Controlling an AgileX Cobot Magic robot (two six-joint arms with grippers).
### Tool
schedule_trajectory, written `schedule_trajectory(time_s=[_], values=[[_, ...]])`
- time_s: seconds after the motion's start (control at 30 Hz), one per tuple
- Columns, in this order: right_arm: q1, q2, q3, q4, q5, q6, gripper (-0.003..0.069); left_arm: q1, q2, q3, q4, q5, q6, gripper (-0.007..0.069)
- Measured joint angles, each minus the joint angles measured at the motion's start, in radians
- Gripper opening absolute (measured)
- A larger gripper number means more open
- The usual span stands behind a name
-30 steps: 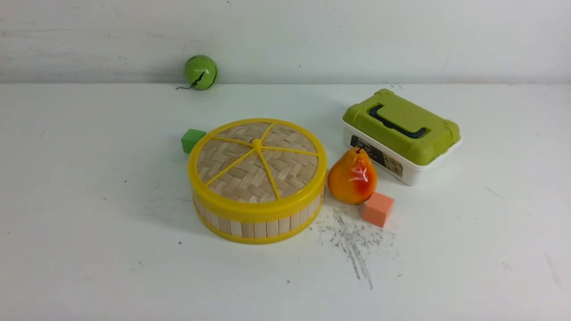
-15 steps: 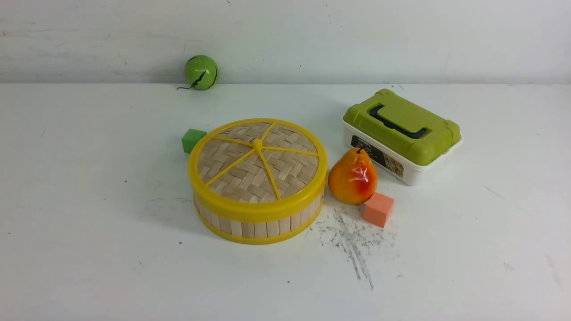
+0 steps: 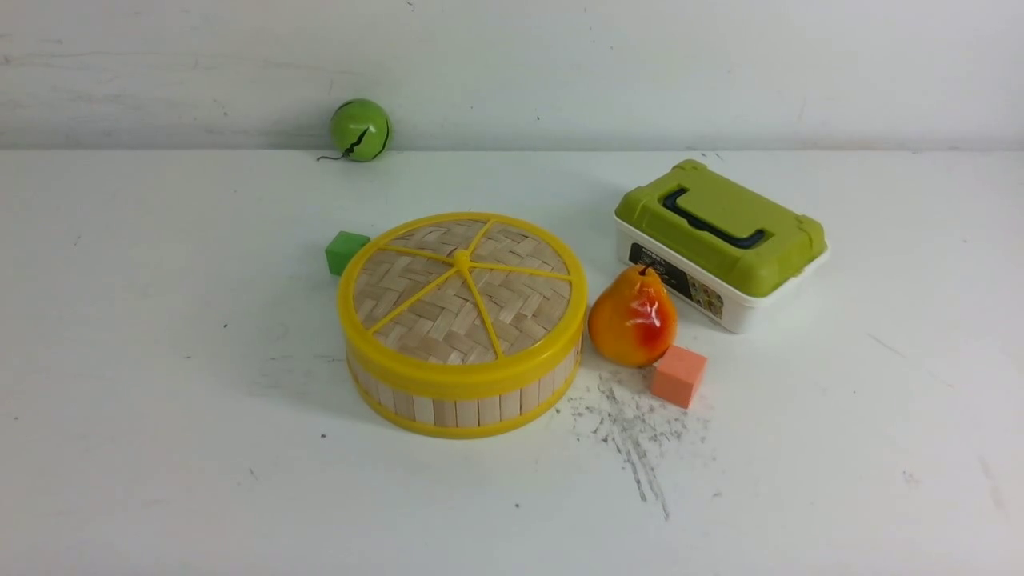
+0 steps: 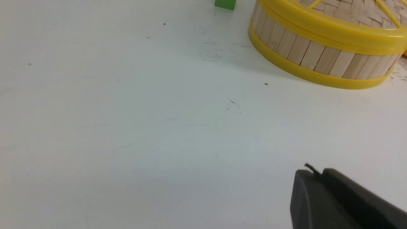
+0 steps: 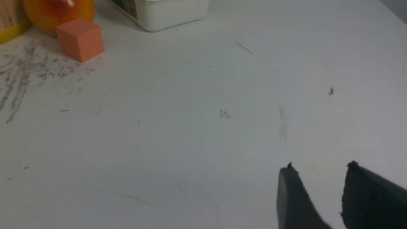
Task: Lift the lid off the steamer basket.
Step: Use the left arm to lift the lid of the steamer
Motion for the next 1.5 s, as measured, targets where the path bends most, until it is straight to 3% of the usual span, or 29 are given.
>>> schedule_trajectory(time_s=[0.53, 0.93, 1.1, 1.17, 1.27, 1.37, 1.43, 1.47, 1.5], values=[[0.000, 0.000, 0.000, 0.000, 0.000, 0.000, 0.0240, 0.000, 0.000, 0.000, 0.000, -0.050, 0.000, 0.0054], [0.000, 0.000, 0.000, 0.000, 0.000, 0.000, 0.0240, 0.000, 0.000, 0.000, -0.001, -0.652, -0.004, 0.0058], [0.000, 0.000, 0.000, 0.000, 0.000, 0.000, 0.0240, 0.000, 0.000, 0.000, -0.004, -0.835, -0.113, 0.0064], [0.000, 0.000, 0.000, 0.000, 0.000, 0.000, 0.0240, 0.000, 0.000, 0.000, -0.008, -0.921, -0.214, 0.0066], [0.000, 0.000, 0.000, 0.000, 0.000, 0.000, 0.0240, 0.000, 0.000, -0.020, -0.009, -0.906, -0.276, 0.0066], [0.000, 0.000, 0.000, 0.000, 0.000, 0.000, 0.0240, 0.000, 0.000, -0.149, -0.012, -0.689, -0.310, 0.0047], [0.000, 0.000, 0.000, 0.000, 0.000, 0.000, 0.0240, 0.000, 0.067, -0.315, -0.023, -0.429, -0.272, -0.0013], [0.000, 0.000, 0.000, 0.000, 0.000, 0.000, 0.0240, 0.000, 0.067, -0.315, -0.023, -0.429, -0.269, -0.0013], [0.000, 0.000, 0.000, 0.000, 0.000, 0.000, 0.0240, 0.000, 0.153, -0.417, -0.023, -0.301, -0.253, -0.0013]])
